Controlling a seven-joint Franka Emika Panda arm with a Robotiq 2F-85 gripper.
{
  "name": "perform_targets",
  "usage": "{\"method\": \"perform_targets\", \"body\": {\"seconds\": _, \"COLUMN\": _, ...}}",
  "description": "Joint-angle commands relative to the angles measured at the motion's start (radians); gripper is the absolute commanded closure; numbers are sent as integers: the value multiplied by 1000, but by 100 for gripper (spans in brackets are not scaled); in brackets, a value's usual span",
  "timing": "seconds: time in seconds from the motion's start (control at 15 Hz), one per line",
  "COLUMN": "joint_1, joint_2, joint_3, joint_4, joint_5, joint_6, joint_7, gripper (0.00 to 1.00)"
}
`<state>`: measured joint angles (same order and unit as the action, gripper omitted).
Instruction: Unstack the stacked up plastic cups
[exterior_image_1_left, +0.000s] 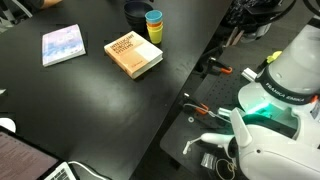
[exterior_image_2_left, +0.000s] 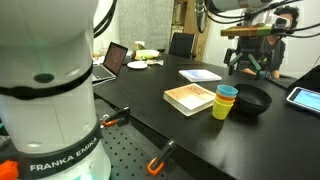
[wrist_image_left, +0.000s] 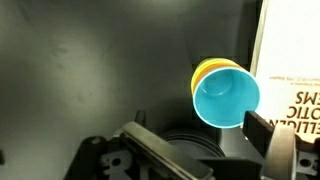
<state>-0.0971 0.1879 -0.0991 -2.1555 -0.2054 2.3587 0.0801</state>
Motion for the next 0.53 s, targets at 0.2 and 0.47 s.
{"method": "perform_targets", "body": {"seconds": 0.2, "joint_1": 10, "joint_2": 129, "joint_3": 1, "joint_4": 74, "joint_5": 19, "joint_6": 59, "joint_7": -17, "gripper": 0}}
{"method": "perform_targets", "body": {"seconds": 0.47, "joint_1": 16, "joint_2": 158, "joint_3": 1, "joint_4": 70, "joint_5": 17, "joint_6": 100, "joint_7": -23, "gripper": 0}}
